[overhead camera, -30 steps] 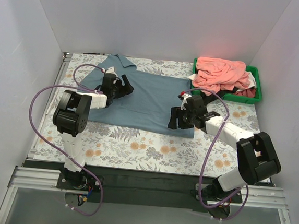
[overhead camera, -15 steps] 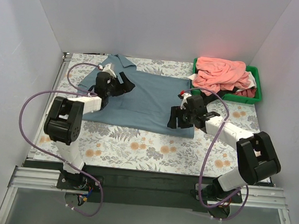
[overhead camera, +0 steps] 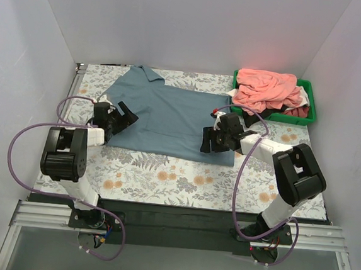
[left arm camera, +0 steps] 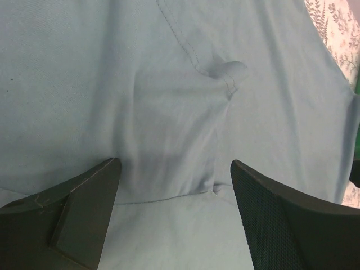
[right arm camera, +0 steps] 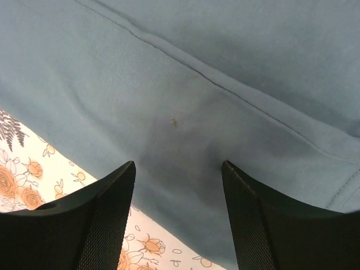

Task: Fold and stack the t-shirts
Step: Fold the tshirt

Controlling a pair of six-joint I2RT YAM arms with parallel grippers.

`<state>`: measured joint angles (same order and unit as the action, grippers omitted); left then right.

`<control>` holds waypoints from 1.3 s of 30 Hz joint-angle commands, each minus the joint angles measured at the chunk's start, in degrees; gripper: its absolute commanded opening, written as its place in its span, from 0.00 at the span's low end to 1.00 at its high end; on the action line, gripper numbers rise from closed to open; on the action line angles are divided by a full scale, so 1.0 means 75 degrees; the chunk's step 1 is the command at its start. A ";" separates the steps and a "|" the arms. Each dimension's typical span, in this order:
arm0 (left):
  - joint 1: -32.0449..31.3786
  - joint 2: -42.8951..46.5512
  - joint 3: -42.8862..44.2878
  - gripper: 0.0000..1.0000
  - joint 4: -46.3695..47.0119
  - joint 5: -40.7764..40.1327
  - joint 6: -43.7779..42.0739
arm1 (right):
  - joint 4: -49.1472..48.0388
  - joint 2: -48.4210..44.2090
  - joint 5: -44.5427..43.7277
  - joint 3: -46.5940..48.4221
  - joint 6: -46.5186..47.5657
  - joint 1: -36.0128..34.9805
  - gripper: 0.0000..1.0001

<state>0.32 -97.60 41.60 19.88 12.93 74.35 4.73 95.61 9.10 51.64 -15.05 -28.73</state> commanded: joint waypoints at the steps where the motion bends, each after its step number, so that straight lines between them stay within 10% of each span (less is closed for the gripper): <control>1: 0.0297 0.0614 -0.0179 0.79 -0.0330 -0.0002 -0.0104 | -0.0174 0.0107 -0.0077 -0.0146 0.0038 0.0010 0.69; 26: 0.0673 0.3591 -0.2652 0.79 -0.1303 -0.0610 0.0071 | 0.0482 -0.0501 -0.0147 -0.1529 -0.0185 -0.0376 0.69; 39: 0.0626 0.3699 -0.1212 0.78 -0.1151 -0.1056 0.0036 | 0.1842 -0.1675 -0.1634 0.0156 0.0108 -0.0599 0.71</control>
<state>5.15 -68.16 28.67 9.37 5.96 75.20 16.05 84.62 1.63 46.94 -15.03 -33.12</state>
